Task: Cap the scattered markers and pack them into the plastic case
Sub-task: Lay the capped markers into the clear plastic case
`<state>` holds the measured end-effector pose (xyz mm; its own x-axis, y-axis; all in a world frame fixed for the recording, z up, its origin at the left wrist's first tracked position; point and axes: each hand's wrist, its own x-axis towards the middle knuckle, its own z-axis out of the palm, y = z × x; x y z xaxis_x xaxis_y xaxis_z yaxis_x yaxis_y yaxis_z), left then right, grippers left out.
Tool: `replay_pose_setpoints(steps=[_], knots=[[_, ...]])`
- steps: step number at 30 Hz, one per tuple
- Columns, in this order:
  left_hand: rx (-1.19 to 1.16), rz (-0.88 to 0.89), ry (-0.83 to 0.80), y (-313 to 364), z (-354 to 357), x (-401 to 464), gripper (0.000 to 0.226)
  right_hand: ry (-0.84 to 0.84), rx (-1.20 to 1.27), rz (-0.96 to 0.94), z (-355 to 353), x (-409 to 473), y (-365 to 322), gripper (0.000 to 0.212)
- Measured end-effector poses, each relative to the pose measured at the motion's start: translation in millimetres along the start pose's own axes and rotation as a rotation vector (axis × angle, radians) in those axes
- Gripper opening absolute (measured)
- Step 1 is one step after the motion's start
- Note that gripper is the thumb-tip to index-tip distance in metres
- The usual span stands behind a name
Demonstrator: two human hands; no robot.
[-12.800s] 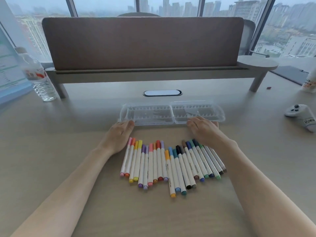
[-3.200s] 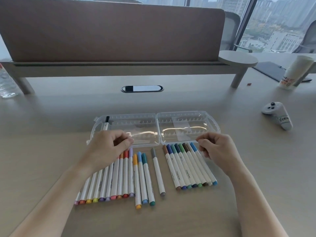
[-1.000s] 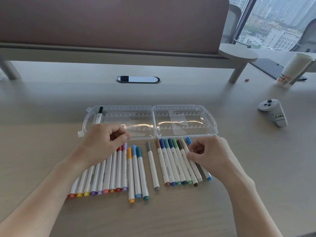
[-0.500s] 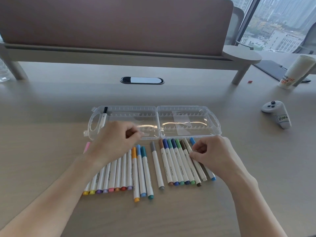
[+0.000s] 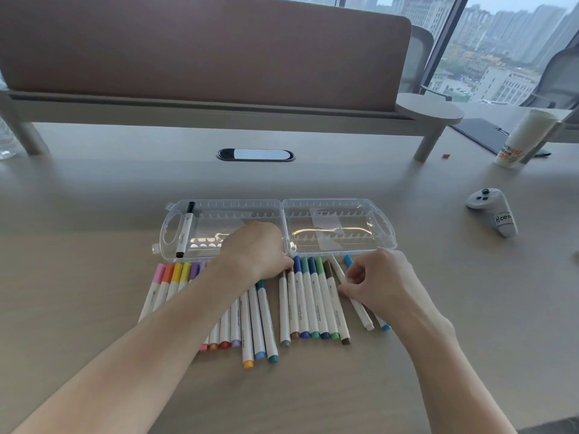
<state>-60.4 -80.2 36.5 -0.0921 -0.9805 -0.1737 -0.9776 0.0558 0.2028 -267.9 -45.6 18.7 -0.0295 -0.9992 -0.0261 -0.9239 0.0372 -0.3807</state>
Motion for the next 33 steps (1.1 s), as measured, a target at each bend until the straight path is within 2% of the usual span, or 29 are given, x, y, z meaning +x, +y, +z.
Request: replay_pose_setpoints(steps=[8, 15, 19, 23, 29, 33], knots=[[-0.059, 0.019, -0.122, -6, -1, 1, 0.040, 0.010, -0.001, -0.006, 2, 0, -2, 0.014], [-0.233, -0.035, -0.237, -9, -7, 1, 0.023, 0.032, 0.046, 0.037, -4, -8, -5, 0.022], [-0.221, -0.063, -0.227, -5, -7, 0, 0.017, 0.059, 0.088, 0.055, -7, -12, -6, 0.016], [-0.210, -0.071, -0.201, -1, -6, -4, 0.021, 0.090, 0.145, 0.029, -7, -14, -9, 0.015], [-0.559, -0.091, -0.166, -35, -26, -11, 0.028, 0.108, 0.308, -0.043, -4, -9, -24, 0.002], [-0.795, -0.075, -0.111, -64, -37, -9, 0.026, 0.047, 0.409, -0.074, 1, -3, -46, 0.015]])
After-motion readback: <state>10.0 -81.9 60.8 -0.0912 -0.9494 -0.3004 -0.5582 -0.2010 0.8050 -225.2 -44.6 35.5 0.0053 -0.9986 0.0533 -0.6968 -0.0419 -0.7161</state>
